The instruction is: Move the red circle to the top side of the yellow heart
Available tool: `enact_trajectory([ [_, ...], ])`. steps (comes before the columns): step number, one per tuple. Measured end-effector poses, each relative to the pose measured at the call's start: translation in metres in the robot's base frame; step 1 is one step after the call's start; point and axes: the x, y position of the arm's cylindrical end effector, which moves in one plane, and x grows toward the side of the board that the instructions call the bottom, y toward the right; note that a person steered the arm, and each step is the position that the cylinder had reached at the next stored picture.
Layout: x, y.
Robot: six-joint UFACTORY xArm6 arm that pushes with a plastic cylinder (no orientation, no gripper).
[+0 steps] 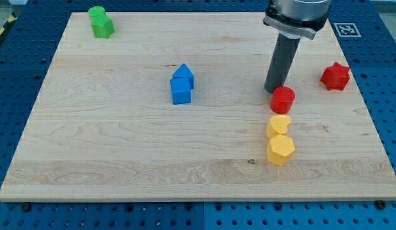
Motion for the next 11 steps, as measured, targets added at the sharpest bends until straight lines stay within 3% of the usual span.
enact_trajectory([
  [3,-0.008,0.027],
  [11,0.026,0.022],
])
